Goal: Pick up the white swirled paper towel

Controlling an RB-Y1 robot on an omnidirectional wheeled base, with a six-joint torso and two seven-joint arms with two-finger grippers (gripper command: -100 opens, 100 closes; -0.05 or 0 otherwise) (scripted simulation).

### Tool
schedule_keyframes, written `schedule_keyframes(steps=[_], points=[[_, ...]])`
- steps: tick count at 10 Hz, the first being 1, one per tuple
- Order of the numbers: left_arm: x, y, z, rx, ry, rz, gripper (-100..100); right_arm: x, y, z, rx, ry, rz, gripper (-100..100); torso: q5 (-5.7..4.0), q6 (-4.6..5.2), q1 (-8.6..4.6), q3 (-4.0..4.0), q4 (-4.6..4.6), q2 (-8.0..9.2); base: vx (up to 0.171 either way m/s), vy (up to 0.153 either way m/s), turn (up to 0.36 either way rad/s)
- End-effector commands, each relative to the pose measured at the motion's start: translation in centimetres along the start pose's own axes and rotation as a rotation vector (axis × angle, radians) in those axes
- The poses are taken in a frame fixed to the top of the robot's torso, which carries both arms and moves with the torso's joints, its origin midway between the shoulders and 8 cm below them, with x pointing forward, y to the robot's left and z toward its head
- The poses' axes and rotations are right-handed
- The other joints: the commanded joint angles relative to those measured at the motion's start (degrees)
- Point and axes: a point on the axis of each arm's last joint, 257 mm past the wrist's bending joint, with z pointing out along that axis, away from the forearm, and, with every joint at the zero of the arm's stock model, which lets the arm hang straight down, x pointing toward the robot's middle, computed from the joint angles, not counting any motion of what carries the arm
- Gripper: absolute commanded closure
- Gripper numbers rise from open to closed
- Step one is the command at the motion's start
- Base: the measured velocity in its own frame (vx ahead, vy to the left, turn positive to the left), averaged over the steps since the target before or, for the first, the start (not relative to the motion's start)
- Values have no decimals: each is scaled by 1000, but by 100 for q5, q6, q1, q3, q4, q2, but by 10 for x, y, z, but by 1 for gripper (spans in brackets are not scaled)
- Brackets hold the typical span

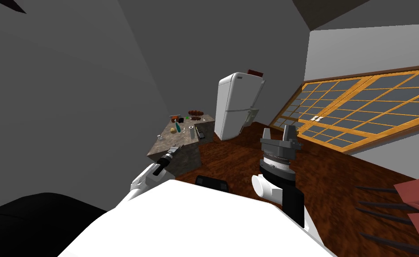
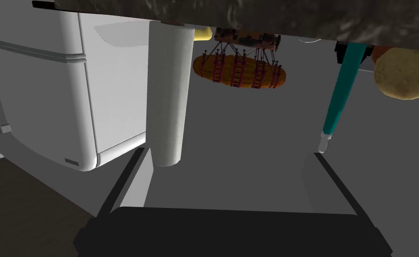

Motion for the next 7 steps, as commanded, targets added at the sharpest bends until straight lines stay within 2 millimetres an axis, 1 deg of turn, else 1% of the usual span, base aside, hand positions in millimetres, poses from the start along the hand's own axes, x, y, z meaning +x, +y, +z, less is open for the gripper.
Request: schedule_keyframes(steps=[1, 3, 5, 6, 7], points=[[-13, -12, 12, 6, -38, -21, -100, 0, 0, 0, 0, 0, 0, 0, 0, 0, 0, 0, 0, 0, 180, -69, -108], [-25, -19, 22, 7, -70, -43, -100, 0, 0, 0, 0, 0, 0, 0, 11, 0, 49, -38, -15, -63, 236, -21, -96], [-37, -25, 31, 6, -101, -61, -100, 0, 0, 0, 0, 0, 0, 0, 12, 0, 48, -48, -19, -80, 229, -38, -89], [-34, -23, 29, 8, -93, -56, -100, 0, 0, 0, 0, 0, 0, 0, 11, -2, 51, -44, -18, -71, 87, -7, -11], [-35, -24, 29, 8, -95, -57, 0, 0, 0, 0, 0, 0, 0, 0, 13, -5, 59, -23, -12, -32, 18, -2, 2]])
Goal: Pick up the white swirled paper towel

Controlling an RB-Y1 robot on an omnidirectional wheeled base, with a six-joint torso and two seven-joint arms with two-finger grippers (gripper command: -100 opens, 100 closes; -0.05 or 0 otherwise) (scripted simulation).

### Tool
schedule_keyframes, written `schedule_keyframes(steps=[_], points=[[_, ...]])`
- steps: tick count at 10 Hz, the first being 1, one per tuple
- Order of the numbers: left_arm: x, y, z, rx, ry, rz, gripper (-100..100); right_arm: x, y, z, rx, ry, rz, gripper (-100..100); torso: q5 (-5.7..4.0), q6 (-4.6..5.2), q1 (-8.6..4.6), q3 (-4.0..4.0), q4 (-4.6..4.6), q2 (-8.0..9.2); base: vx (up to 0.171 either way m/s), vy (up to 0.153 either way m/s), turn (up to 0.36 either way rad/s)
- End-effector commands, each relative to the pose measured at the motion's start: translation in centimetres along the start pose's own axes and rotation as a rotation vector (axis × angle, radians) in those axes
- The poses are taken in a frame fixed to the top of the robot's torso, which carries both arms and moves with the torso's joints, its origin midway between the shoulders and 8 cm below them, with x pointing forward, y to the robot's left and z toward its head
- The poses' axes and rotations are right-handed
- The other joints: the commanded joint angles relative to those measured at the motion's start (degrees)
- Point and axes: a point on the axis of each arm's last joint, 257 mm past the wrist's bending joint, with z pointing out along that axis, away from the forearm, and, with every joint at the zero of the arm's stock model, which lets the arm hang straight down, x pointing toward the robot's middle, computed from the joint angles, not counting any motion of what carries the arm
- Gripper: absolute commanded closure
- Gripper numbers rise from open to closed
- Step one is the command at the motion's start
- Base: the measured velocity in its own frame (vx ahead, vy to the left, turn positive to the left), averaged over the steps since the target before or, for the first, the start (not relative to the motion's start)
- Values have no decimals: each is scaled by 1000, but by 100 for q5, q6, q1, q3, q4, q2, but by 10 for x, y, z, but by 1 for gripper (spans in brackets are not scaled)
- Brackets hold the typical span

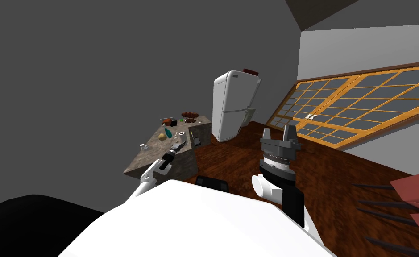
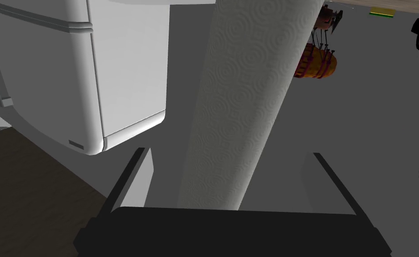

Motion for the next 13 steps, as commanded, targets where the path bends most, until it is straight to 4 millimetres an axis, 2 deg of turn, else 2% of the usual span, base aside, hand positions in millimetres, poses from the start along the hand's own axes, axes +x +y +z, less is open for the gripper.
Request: schedule_keyframes(steps=[1, 2, 6, 7, 8, 11, 13], points=[[0, 0, 0, 0, 0, 0, -100, 0, 0, 0, 0, 0, 0, 0, 0, 0, 0, 0, 0, 0, 9, -1, -1], [0, 0, 0, 0, 0, 0, 100, 0, 0, 0, 0, 0, 0, 0, 0, 0, 1, 8, 3, 13, 0, 0, 0], [0, 0, 0, 0, 0, 0, 100, 0, 0, 0, 0, 0, 0, 0, 1, 2, 3, 11, 5, 18, 0, 0, 0], [0, 0, 0, 0, 0, 0, 0, 0, 0, 0, 0, 0, 0, 0, 1, 2, 3, 11, 5, 18, 0, 0, 0], [14, -6, 0, 5, 16, -16, -100, 0, 0, 0, 0, 0, 0, 0, 1, 2, 3, 11, 5, 18, -90, 23, 200], [39, -16, 1, 7, 48, -47, -100, 0, 0, 0, 0, 0, 0, 0, 5, -1, 19, 51, 20, 88, -173, 48, 146], [48, -11, -1, -10, 60, -45, -100, 0, 0, 0, 0, 0, 0, 0, 7, 1, 28, 31, 13, 50, 30, 58, 36]])
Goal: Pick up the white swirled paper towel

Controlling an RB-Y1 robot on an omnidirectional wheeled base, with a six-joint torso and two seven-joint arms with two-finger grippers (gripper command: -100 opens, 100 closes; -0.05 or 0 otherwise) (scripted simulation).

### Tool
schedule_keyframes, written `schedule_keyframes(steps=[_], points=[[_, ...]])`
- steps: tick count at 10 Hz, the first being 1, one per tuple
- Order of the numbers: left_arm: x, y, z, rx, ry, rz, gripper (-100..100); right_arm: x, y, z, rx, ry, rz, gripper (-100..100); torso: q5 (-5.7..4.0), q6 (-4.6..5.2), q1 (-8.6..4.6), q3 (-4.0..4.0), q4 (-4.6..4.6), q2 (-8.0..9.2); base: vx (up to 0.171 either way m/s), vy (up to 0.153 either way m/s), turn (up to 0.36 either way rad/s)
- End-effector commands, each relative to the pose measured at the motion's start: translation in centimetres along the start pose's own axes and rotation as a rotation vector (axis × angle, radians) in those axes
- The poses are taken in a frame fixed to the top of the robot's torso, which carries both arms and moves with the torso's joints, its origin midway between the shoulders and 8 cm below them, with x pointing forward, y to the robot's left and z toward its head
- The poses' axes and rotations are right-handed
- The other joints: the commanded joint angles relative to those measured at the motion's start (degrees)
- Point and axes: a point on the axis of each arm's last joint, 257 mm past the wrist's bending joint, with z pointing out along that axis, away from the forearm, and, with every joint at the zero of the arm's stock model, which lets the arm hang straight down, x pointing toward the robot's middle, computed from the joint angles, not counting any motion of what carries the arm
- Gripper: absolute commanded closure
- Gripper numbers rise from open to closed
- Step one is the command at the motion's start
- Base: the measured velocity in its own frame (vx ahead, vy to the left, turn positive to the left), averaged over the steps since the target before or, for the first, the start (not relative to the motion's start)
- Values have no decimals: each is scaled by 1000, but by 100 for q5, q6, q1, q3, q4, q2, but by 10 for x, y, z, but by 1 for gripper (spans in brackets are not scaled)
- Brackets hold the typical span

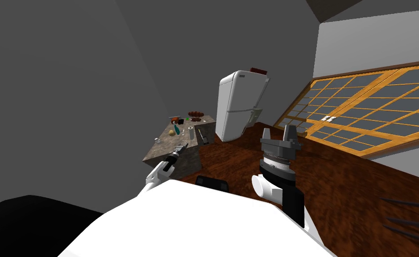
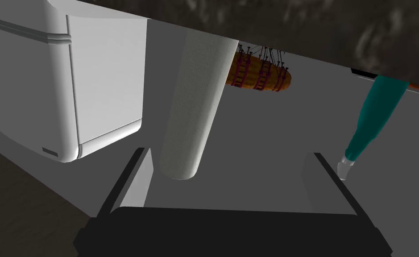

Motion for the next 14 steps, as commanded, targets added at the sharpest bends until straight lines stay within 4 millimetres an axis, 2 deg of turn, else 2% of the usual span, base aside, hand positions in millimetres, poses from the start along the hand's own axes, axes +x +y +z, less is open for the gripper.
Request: schedule_keyframes(steps=[1, 4, 5, 6, 7, 8, 12, 13, 14], points=[[-10, 4, -1, -5, -14, 21, -100, 0, 0, 0, 0, 0, 0, 0, 0, 0, 0, 0, 0, 0, 186, 1, -140], [-38, 7, -2, 8, -53, 51, -100, 0, 0, 0, 0, 0, 0, 0, -6, 2, -26, -19, -8, -28, 124, -15, -159], [-34, 6, -1, 6, -46, 47, -100, 0, 0, 0, 0, 0, 0, 0, -7, 1, -28, -16, -7, -23, 49, -4, -23], [-35, 5, -1, 6, -48, 47, 0, 0, 0, 0, 0, 0, 0, 0, -6, -2, -25, -6, -5, -4, 9, -1, 5], [-35, 5, -1, 6, -47, 47, -100, 0, 0, 0, 0, 0, 0, 0, -5, -2, -24, 3, -1, 11, 0, 0, 0], [-35, 5, -1, 6, -47, 47, 100, 0, 0, 0, 0, 0, 0, 0, -5, -2, -23, 7, 1, 17, 0, 0, 0], [-35, 5, -1, 6, -47, 47, 100, 0, 0, 0, 0, 0, 0, 0, -5, -2, -23, 10, 2, 22, 0, 0, 0], [-35, 5, -1, 6, -47, 47, 0, 0, 0, 0, 0, 0, 0, 0, -5, -2, -23, 10, 2, 23, 0, 0, 0], [-18, 14, -8, -2, 7, 96, -100, 0, 0, 0, 0, 0, 0, 0, -5, -2, -23, 10, 2, 23, -42, 89, 103]])
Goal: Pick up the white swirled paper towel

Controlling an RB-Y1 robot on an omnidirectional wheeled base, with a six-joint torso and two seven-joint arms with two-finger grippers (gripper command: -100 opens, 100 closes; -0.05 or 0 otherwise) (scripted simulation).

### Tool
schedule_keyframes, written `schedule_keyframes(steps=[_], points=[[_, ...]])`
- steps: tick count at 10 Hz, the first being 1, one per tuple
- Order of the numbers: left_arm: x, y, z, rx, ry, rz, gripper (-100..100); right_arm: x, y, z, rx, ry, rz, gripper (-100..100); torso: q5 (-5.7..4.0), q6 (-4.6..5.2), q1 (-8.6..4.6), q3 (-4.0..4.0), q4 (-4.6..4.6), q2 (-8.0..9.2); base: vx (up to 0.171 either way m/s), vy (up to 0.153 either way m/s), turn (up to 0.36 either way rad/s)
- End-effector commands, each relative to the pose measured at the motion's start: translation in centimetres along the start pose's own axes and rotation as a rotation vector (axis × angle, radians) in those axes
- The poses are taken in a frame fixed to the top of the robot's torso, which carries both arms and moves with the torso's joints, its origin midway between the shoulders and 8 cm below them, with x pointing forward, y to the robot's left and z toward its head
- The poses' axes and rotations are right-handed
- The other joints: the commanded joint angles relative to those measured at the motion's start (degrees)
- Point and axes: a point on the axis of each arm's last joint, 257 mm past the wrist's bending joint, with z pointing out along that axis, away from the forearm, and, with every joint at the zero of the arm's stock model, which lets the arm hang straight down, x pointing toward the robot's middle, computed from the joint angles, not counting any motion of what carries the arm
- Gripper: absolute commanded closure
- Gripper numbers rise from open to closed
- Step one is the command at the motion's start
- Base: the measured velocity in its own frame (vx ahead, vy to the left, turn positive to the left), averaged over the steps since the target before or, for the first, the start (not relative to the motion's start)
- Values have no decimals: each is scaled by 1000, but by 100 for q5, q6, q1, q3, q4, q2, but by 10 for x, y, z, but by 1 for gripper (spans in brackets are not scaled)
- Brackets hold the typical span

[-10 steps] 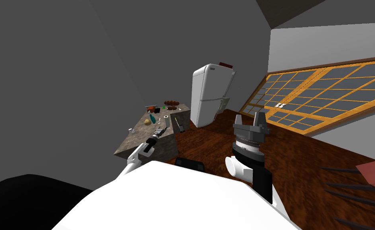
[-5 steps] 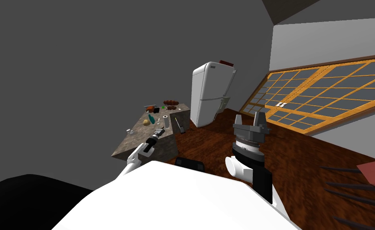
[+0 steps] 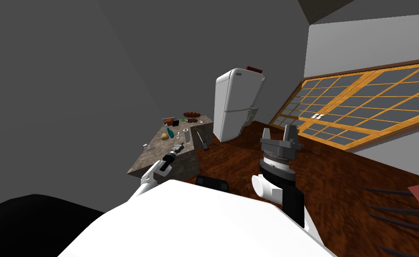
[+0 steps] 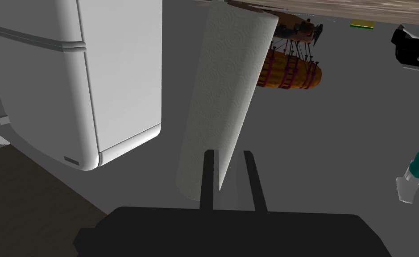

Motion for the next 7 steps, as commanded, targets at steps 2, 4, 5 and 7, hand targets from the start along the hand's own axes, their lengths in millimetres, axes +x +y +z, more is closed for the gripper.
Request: schedule_keyframes(steps=[2, 4, 5, 7], points=[[-9, 22, 2, -34, 11, 49, -100, 0, 0, 0, 0, 0, 0, 0, 3, 2, 7, 4, 2, 6, 20, 58, 19], [-17, 24, 4, -42, -6, 38, -100, 0, 0, 0, 0, 0, 0, 0, -8, 7, -49, -33, -11, -61, 159, -86, -52], [-22, 22, 6, -42, -18, 30, -100, 0, 0, 0, 0, 0, 0, 0, -13, 8, -67, -41, -14, -73, 214, -83, -133], [-20, 21, 4, -41, -12, 34, 0, 0, 0, 0, 0, 0, 0, 0, -9, 4, -48, -37, -14, -62, 60, -17, -10]])
